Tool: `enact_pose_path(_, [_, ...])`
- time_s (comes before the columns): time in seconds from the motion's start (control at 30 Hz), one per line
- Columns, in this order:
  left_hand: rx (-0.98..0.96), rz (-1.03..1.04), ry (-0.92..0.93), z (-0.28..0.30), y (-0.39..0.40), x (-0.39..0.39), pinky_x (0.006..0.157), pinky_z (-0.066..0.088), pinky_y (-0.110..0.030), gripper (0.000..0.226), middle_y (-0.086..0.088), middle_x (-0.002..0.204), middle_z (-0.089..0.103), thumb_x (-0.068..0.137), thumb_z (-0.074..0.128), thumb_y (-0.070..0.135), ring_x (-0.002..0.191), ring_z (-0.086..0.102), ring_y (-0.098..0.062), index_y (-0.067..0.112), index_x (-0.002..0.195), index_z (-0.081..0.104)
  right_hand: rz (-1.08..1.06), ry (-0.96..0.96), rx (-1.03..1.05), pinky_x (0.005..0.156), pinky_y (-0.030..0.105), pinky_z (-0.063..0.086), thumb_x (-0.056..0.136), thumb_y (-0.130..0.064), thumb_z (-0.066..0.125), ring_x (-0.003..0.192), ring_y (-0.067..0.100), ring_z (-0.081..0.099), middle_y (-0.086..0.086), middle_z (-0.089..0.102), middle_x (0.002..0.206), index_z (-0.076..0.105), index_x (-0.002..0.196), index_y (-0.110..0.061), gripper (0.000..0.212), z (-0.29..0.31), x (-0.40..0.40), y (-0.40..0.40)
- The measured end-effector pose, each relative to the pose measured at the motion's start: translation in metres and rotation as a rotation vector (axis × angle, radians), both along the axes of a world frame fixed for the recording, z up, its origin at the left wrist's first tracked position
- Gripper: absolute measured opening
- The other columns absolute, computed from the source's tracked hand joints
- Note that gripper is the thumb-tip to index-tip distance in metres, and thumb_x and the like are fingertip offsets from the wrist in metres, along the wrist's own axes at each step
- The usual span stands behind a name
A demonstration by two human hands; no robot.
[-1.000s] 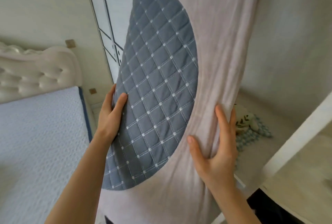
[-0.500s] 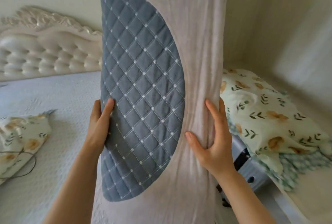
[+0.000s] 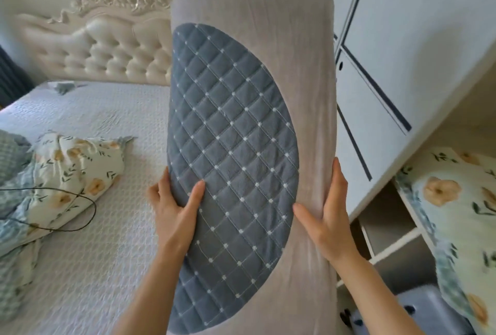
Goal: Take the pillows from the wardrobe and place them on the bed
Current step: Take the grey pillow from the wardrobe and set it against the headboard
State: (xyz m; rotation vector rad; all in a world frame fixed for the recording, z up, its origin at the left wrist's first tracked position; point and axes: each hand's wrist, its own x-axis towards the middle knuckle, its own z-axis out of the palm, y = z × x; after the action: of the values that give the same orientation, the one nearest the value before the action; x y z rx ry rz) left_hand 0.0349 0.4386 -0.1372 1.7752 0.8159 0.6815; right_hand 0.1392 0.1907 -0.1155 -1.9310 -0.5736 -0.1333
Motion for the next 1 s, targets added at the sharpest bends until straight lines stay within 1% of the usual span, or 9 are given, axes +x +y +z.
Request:
enact_pose_path(0.03, [0.001, -0.012, 0.011, -0.003, 0.004, 0.009, 0.096, 0.035, -0.034, 0.093, 0.011, 0.132, 0.029, 0.066, 0.055, 0.083, 0.111, 0.042, -0.011, 0.050, 0.147, 0.023, -0.026, 0.008, -0.014, 0.103, 0.013, 0.031, 0.073, -0.058, 0.065, 0.134, -0.010, 0.026, -0.024, 0.018, 0.150, -0.004, 0.148, -0.049, 0.102, -0.004, 0.013, 0.007])
enact_pose_path(0.1, [0.012, -0.037, 0.041, -0.007, 0.013, 0.026, 0.096, 0.036, -0.034, 0.092, 0.013, 0.140, 0.027, 0.066, 0.054, 0.084, 0.115, 0.042, -0.010, 0.061, 0.146, 0.014, -0.068, 0.024, -0.058, 0.103, 0.035, 0.043, 0.073, -0.063, 0.064, 0.137, 0.006, 0.032, -0.019, 0.018, 0.153, -0.005, 0.148, -0.051, 0.102, -0.012, 0.034, 0.020])
enact_pose_path(0.17, [0.027, -0.056, 0.080, -0.011, 0.021, 0.043, 0.099, 0.037, -0.036, 0.094, 0.011, 0.150, 0.025, 0.066, 0.053, 0.085, 0.121, 0.040, -0.009, 0.064, 0.146, 0.008, -0.085, 0.028, -0.096, 0.103, 0.046, 0.045, 0.074, -0.065, 0.063, 0.139, 0.015, 0.033, -0.016, 0.018, 0.155, -0.005, 0.147, -0.052, 0.101, -0.021, 0.052, 0.029])
enact_pose_path(0.3, [0.054, -0.075, 0.124, -0.020, 0.030, 0.079, 0.099, 0.039, -0.037, 0.091, 0.015, 0.154, 0.030, 0.067, 0.051, 0.086, 0.122, 0.041, -0.007, 0.065, 0.145, 0.010, -0.087, 0.031, -0.155, 0.103, 0.044, 0.041, 0.078, -0.065, 0.057, 0.142, 0.016, 0.028, -0.014, 0.018, 0.157, 0.003, 0.149, -0.051, 0.090, -0.037, 0.093, 0.041])
enact_pose_path(0.4, [0.050, -0.064, 0.153, -0.028, 0.033, 0.115, 0.093, 0.038, -0.035, 0.090, 0.015, 0.153, 0.031, 0.067, 0.051, 0.086, 0.121, 0.041, -0.005, 0.064, 0.145, 0.012, -0.086, 0.062, -0.196, 0.095, 0.029, 0.041, 0.080, -0.063, 0.054, 0.140, 0.017, 0.032, -0.007, 0.019, 0.158, 0.006, 0.149, -0.049, 0.085, -0.049, 0.131, 0.049])
enact_pose_path(0.47, [0.062, -0.042, 0.175, -0.032, 0.034, 0.142, 0.094, 0.040, -0.036, 0.089, 0.014, 0.152, 0.032, 0.068, 0.051, 0.085, 0.121, 0.042, -0.006, 0.062, 0.146, 0.014, -0.089, 0.085, -0.221, 0.093, 0.025, 0.037, 0.081, -0.061, 0.053, 0.138, 0.018, 0.035, -0.004, 0.021, 0.158, 0.008, 0.149, -0.046, 0.084, -0.054, 0.160, 0.055])
enact_pose_path(0.67, [0.024, 0.027, 0.208, -0.040, 0.043, 0.228, 0.101, 0.044, -0.044, 0.090, 0.013, 0.149, 0.036, 0.066, 0.052, 0.084, 0.123, 0.049, -0.015, 0.056, 0.147, 0.023, -0.158, 0.119, -0.299, 0.092, 0.039, 0.048, 0.081, -0.049, 0.058, 0.129, 0.022, 0.045, 0.002, 0.030, 0.152, 0.015, 0.148, -0.039, 0.081, -0.053, 0.263, 0.086])
enact_pose_path(0.83, [0.067, 0.073, 0.204, -0.035, 0.062, 0.298, 0.087, 0.046, -0.038, 0.090, 0.014, 0.147, 0.038, 0.068, 0.050, 0.086, 0.115, 0.049, -0.009, 0.055, 0.148, 0.020, -0.109, 0.145, -0.301, 0.096, 0.033, 0.041, 0.085, -0.053, 0.055, 0.131, 0.022, 0.042, 0.003, 0.028, 0.152, 0.012, 0.150, -0.037, 0.080, -0.049, 0.339, 0.109])
enact_pose_path(1.0, [0.099, 0.106, 0.240, -0.041, 0.096, 0.370, 0.095, 0.048, -0.044, 0.089, 0.008, 0.145, 0.041, 0.073, 0.053, 0.083, 0.116, 0.051, -0.014, 0.050, 0.150, 0.023, -0.078, 0.160, -0.267, 0.099, 0.030, 0.030, 0.085, -0.055, 0.057, 0.137, 0.020, 0.034, 0.005, 0.028, 0.152, 0.014, 0.150, -0.035, 0.081, -0.055, 0.408, 0.140])
